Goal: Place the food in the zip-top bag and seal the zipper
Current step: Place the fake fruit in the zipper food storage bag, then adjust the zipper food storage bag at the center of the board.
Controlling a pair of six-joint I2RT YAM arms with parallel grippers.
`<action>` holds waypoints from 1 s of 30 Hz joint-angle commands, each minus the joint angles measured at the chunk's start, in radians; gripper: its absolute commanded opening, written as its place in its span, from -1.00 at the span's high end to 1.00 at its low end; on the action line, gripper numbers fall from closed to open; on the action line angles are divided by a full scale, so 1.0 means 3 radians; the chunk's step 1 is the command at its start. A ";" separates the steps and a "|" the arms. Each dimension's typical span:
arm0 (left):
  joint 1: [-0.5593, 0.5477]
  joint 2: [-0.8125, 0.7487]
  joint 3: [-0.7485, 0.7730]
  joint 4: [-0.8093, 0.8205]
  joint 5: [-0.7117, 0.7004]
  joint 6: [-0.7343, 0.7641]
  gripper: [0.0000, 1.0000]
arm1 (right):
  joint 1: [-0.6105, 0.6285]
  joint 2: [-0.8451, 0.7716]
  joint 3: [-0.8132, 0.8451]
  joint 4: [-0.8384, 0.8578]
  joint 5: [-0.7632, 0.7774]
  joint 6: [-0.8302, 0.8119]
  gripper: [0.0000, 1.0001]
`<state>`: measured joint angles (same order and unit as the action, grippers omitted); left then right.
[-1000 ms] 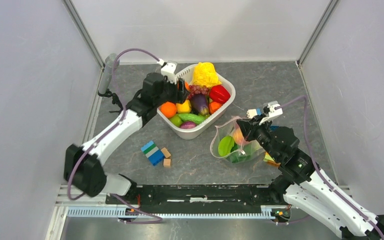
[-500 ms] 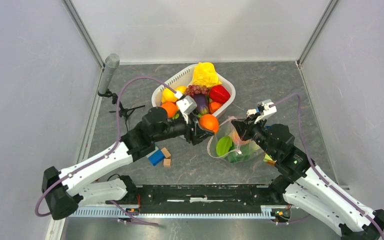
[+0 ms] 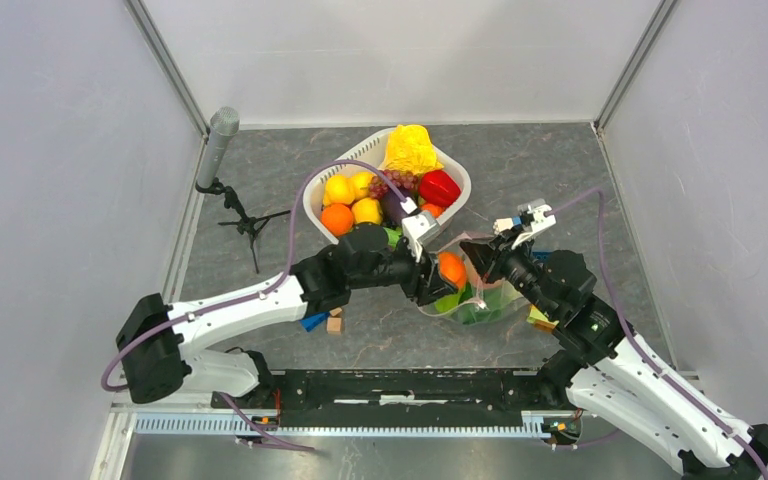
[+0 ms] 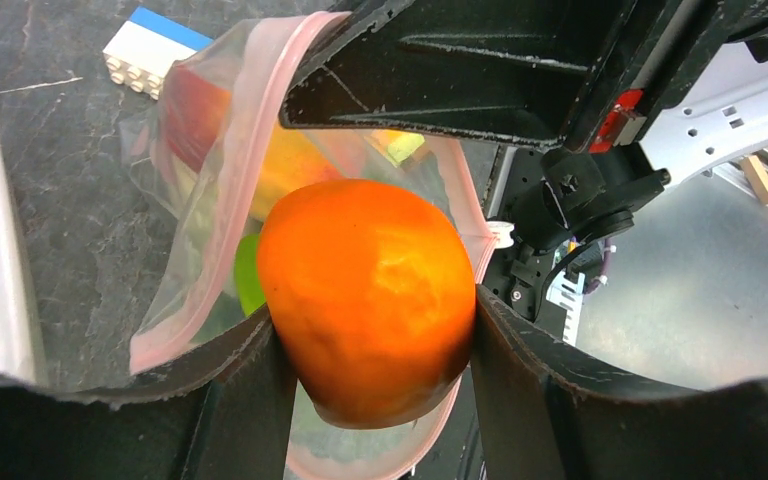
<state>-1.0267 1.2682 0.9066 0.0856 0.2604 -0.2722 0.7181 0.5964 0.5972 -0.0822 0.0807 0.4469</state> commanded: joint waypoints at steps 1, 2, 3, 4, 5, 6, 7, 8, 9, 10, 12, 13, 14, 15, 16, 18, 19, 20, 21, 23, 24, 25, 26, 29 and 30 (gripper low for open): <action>-0.0066 0.0129 0.0213 0.0291 -0.0152 -0.0073 -0.13 | -0.0001 -0.0034 0.0064 0.0249 -0.0127 0.0025 0.77; -0.0070 0.0171 0.0245 0.0281 -0.0161 -0.0046 -0.16 | -0.0003 -0.0035 0.0074 0.0248 -0.0133 0.0025 0.77; -0.0072 0.0206 0.0271 0.0254 -0.0183 -0.0021 -0.21 | -0.0001 -0.0044 0.0083 0.0248 -0.0131 0.0022 0.77; -0.0071 0.0248 0.0298 0.0214 -0.0226 0.0002 -0.32 | -0.0002 -0.0053 0.0092 0.0249 -0.0123 0.0019 0.77; -0.0074 0.0278 0.0311 0.0201 -0.0277 0.0020 -0.39 | -0.0001 -0.0067 0.0101 0.0248 -0.0107 0.0010 0.77; -0.0072 0.0303 0.0312 0.0212 -0.0299 0.0027 -0.46 | -0.0001 -0.0082 0.0110 0.0250 -0.0082 0.0002 0.77; -0.0075 0.0331 0.0316 0.0222 -0.0299 0.0039 -0.55 | -0.0001 -0.0097 0.0111 0.0249 -0.0049 -0.0004 0.77; -0.0075 0.0348 0.0338 0.0212 -0.0295 0.0038 -0.71 | -0.0001 -0.0114 0.0116 0.0248 -0.0005 -0.0006 0.77; -0.0075 0.0355 0.0355 0.0202 -0.0289 0.0041 -0.91 | -0.0001 -0.0128 0.0116 0.0248 0.0027 -0.0007 0.77; -0.0072 0.0346 0.0362 0.0196 -0.0295 0.0054 -0.99 | -0.0003 -0.0145 0.0111 0.0248 0.0063 -0.0005 0.77; -0.0073 0.0287 0.0363 0.0200 -0.0310 0.0072 -1.00 | -0.0001 -0.0167 0.0113 0.0249 0.0128 -0.0020 0.77; -0.0072 0.0237 0.0363 0.0200 -0.0294 0.0076 -1.00 | -0.0002 -0.0189 0.0120 0.0248 0.0177 -0.0042 0.77; -0.0073 0.0178 0.0358 0.0200 -0.0276 0.0078 -1.00 | -0.0001 -0.0210 0.0126 0.0248 0.0248 -0.0049 0.77; -0.0072 0.0097 0.0349 0.0195 -0.0249 0.0083 -1.00 | -0.0001 -0.0234 0.0123 0.0248 0.0316 -0.0050 0.77; -0.0072 0.0030 0.0340 0.0188 -0.0244 0.0089 -1.00 | -0.0001 -0.0259 0.0122 0.0248 0.0396 -0.0044 0.77; -0.0071 -0.0161 0.0332 0.0127 -0.0259 0.0107 -1.00 | -0.0003 -0.0263 0.0176 0.0246 0.0496 -0.0069 0.77; -0.0071 -0.0252 0.0316 0.0105 -0.0268 0.0118 -1.00 | -0.0001 -0.0263 0.0267 0.0156 0.0618 -0.0078 0.80; -0.0072 -0.0375 0.0300 0.0083 -0.0292 0.0124 -1.00 | -0.0001 -0.0283 0.0351 0.0030 0.0853 -0.0056 0.83; -0.0072 -0.0513 0.0271 0.0073 -0.0318 0.0132 -1.00 | -0.0001 -0.0341 0.0399 -0.0024 0.1045 -0.0019 0.83; -0.0074 -0.0761 0.0187 0.0072 -0.0429 0.0169 -1.00 | -0.0002 -0.0515 0.0415 0.0025 0.1416 -0.0066 0.83; -0.0072 -0.0873 0.0146 0.0038 -0.0516 0.0197 -1.00 | -0.0001 -0.0620 0.0416 0.0044 0.1632 -0.0091 0.82; -0.0074 -0.0946 0.0129 -0.0023 -0.0627 0.0223 -1.00 | -0.0001 -0.0681 0.0440 -0.0007 0.1905 -0.0108 0.82; -0.0071 -0.0998 0.0119 -0.0119 -0.0719 0.0255 -1.00 | -0.0001 -0.0742 0.0474 -0.0089 0.2155 -0.0084 0.82; -0.0070 -0.1010 0.0062 -0.0270 -0.0966 0.0263 -1.00 | -0.0002 -0.0601 0.0513 -0.0242 0.2436 -0.0345 0.82; -0.0069 -0.0987 0.0036 -0.0263 -0.0994 0.0233 -1.00 | -0.0002 -0.0382 0.0610 -0.0446 0.2281 -0.0428 0.82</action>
<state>-1.0451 0.9482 0.9604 0.0723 0.0776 -0.2398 0.7181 0.3805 0.6922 -0.1589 0.6270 0.4095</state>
